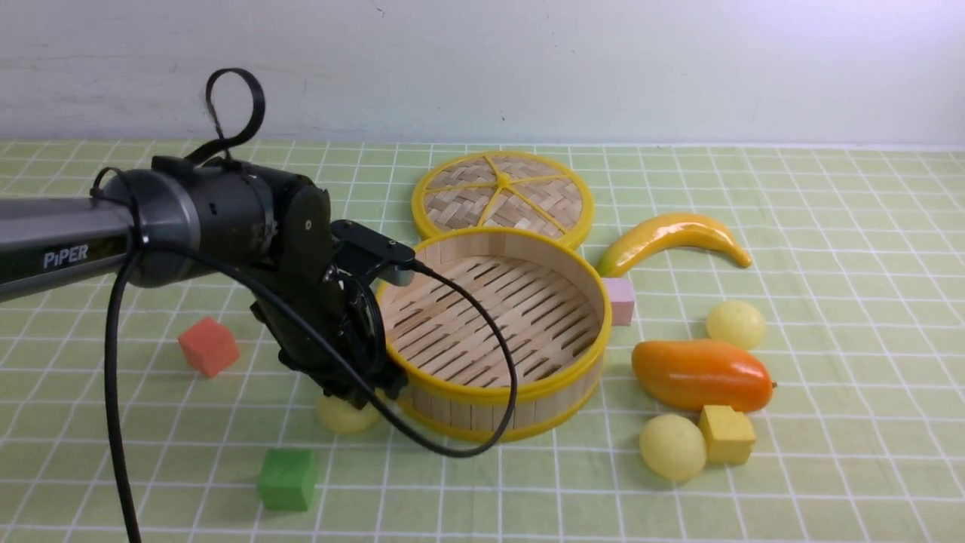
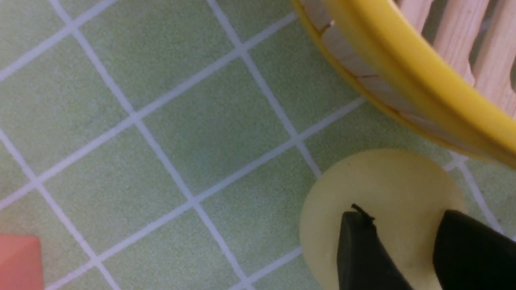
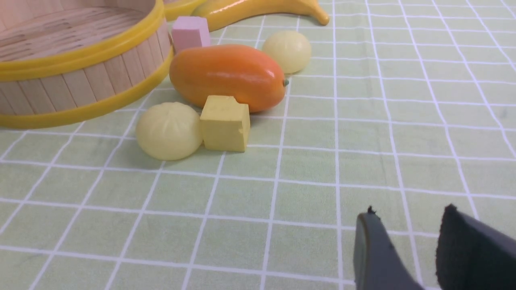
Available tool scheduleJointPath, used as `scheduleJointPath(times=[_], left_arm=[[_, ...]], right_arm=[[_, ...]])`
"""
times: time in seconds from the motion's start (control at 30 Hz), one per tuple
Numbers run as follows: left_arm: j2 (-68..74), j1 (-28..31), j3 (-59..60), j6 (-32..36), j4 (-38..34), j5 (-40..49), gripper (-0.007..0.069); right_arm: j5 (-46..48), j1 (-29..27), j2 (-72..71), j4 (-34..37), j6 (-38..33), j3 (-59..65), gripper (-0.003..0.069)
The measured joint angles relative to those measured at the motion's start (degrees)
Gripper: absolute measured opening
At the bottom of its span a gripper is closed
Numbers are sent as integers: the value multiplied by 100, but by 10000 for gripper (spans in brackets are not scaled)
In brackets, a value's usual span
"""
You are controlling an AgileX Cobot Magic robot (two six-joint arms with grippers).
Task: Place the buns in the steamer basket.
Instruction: Use the left arm to grab a steamed stuffed bun, then use the left arm to put the steamed stuffed bun into the steamer, then use the right arm to grab a steamed stuffed bun
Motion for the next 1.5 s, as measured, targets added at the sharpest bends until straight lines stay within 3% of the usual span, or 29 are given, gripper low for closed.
scheduleJointPath(times=[0.2, 0.3, 0.5, 0.7, 0.97, 1.13, 1.3, 1.4, 1.5], left_arm=[[0, 0, -76, -196, 4, 192, 113], [-32, 0, -211, -333, 4, 493, -6], [-731, -50, -580, -618, 12, 1196, -13], [-1181, -407, -1122, -565, -81, 940, -13], [226, -582, -1896, -657, -179, 568, -12], [840, -582, -2123, -743, 30, 607, 51], [792, -582, -2256, -1007, 48, 794, 322], [581, -582, -2354, -1375, 42, 1118, 436], [169, -582, -2368, -1609, -56, 1293, 437]], right_arm=[[0, 0, 0, 0, 0, 0, 239], [0, 0, 0, 0, 0, 0, 239], [0, 0, 0, 0, 0, 0, 239], [0, 0, 0, 0, 0, 0, 239], [0, 0, 0, 0, 0, 0, 239], [0, 0, 0, 0, 0, 0, 239], [0, 0, 0, 0, 0, 0, 239], [0, 0, 0, 0, 0, 0, 239], [0, 0, 0, 0, 0, 0, 239]])
